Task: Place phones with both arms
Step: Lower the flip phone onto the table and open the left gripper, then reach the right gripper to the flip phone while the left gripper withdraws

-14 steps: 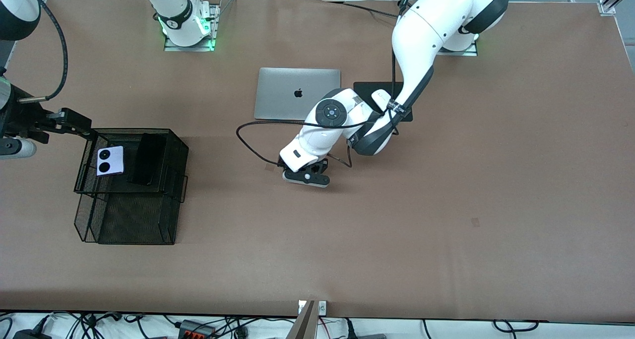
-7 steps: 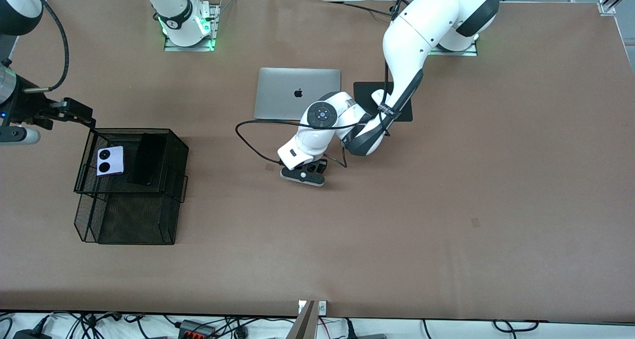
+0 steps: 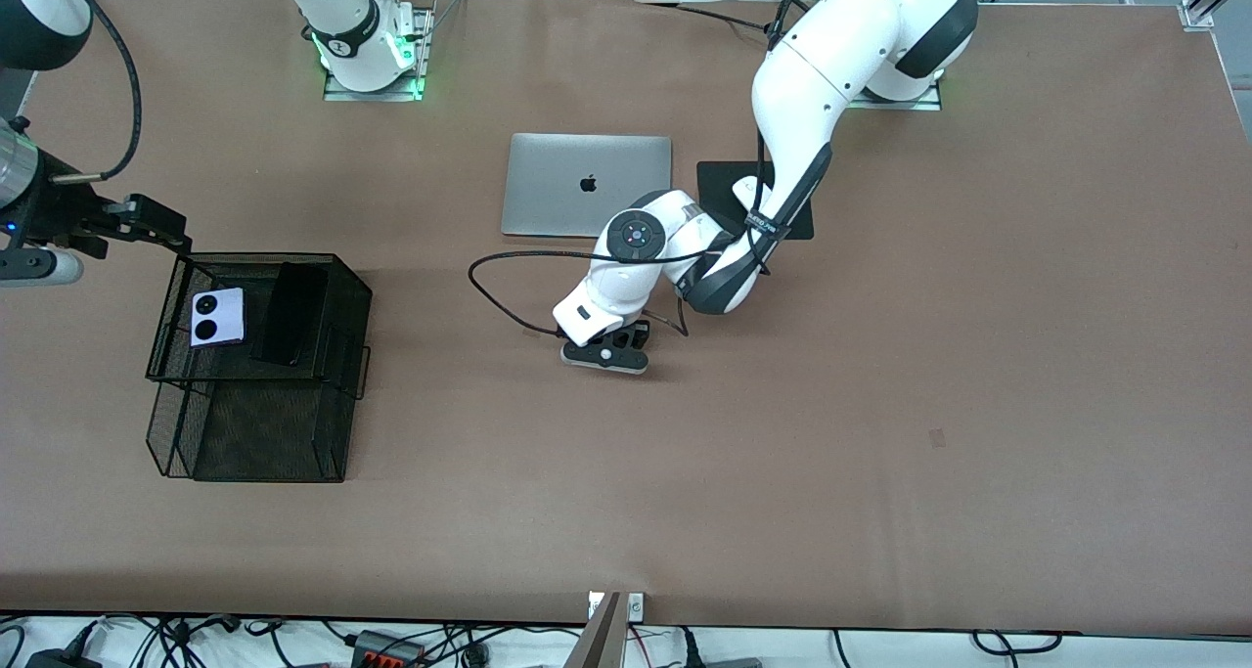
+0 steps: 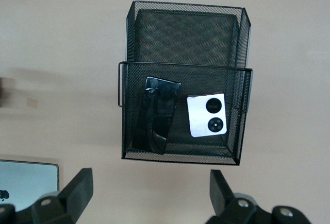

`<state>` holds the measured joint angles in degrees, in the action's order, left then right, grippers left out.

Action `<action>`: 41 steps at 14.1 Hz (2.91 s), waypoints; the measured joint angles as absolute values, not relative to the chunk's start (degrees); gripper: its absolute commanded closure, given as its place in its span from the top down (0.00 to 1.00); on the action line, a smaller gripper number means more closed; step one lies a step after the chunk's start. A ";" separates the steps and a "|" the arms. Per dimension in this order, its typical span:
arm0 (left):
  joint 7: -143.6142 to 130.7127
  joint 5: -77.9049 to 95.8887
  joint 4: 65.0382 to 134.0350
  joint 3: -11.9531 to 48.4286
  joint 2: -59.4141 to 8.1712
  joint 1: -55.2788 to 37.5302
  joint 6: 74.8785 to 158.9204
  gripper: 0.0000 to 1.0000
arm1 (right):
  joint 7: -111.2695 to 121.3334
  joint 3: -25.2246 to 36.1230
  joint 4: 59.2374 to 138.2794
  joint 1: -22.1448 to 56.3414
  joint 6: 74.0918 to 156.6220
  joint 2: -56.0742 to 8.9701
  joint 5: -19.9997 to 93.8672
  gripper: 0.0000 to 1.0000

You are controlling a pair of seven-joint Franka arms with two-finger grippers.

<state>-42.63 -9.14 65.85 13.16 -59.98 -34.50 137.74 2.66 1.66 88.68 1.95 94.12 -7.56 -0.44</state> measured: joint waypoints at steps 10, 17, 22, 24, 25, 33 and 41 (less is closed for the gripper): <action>-42.08 -9.57 62.39 11.02 -58.51 -34.40 133.26 1.00 | 2.64 0.18 88.45 6.61 97.97 -14.91 -0.42 1.00; -26.62 -9.55 62.79 17.96 -51.29 -19.16 119.84 1.00 | 2.23 -0.07 88.45 15.14 104.78 -21.56 0.27 1.00; -16.41 -9.55 65.24 30.97 -45.33 1.09 103.98 1.00 | 1.92 -0.18 88.47 21.79 115.92 -30.26 2.58 1.00; -16.19 -9.55 69.78 31.45 -41.07 4.15 102.71 1.00 | 1.68 -0.22 88.45 25.11 121.74 -33.93 2.63 1.00; -16.12 -9.55 72.20 31.47 -39.26 5.34 102.65 1.00 | 0.03 -0.22 88.43 26.86 124.46 -35.57 2.69 1.00; -23.52 -9.35 86.79 31.61 -32.34 16.08 102.88 1.00 | -20.38 0.01 86.68 36.16 133.40 -43.59 2.67 1.00; -28.02 -9.11 88.57 31.78 -31.32 16.77 103.57 1.00 | -24.57 0.06 83.91 38.76 136.29 -48.52 2.67 1.00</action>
<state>-28.02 -9.11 88.57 31.78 -31.32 16.77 103.57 -24.57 0.06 83.91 38.76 136.29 -48.52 2.67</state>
